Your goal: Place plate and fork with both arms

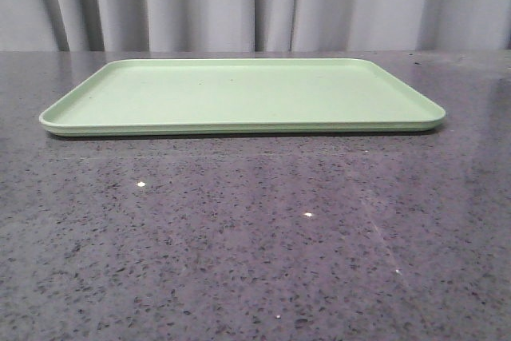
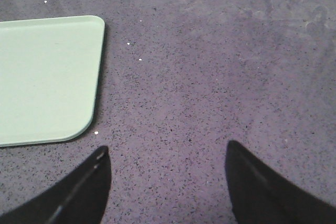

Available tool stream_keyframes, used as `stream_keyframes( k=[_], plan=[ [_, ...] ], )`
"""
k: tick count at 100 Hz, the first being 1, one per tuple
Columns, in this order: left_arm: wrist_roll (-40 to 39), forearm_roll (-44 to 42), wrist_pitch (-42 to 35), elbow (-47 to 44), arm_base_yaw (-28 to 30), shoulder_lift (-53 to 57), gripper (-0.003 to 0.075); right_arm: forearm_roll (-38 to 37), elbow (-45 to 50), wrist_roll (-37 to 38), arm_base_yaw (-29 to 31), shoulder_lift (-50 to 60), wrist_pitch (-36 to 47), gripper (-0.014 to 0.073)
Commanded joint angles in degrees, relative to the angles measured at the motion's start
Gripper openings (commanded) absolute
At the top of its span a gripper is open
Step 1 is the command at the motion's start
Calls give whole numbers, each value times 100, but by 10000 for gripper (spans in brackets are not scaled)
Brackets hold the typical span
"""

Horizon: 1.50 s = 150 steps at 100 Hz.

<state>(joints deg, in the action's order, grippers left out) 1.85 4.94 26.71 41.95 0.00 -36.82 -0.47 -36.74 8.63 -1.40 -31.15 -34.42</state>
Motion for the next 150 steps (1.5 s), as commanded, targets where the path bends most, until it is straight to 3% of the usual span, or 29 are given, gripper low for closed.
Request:
stream_keyframes(
  k=[1, 38, 69, 87, 109, 150],
  plan=[
    [-27, 64, -423, 211, 0, -32, 552, 47, -212, -9, 35, -55, 512, 527],
    [-27, 54, -400, 199, 0, -32, 552, 357, -211, -9, 35, -100, 643, 526],
    [-185, -494, 399, 382, 15, -32, 552, 332, -671, -70, -39, -718, 150, 526],
    [-1058, -1320, 835, 507, 493, -32, 552, 328, -816, -70, -209, -1036, 94, 526],
    [-1076, -1321, 947, 507, 1148, -196, 552, 326, -816, -70, -293, -1190, 105, 526],
    [-1114, -1296, 955, 507, 1720, -1394, 552, 321, -816, -70, -293, -1189, 100, 526]
  ],
)
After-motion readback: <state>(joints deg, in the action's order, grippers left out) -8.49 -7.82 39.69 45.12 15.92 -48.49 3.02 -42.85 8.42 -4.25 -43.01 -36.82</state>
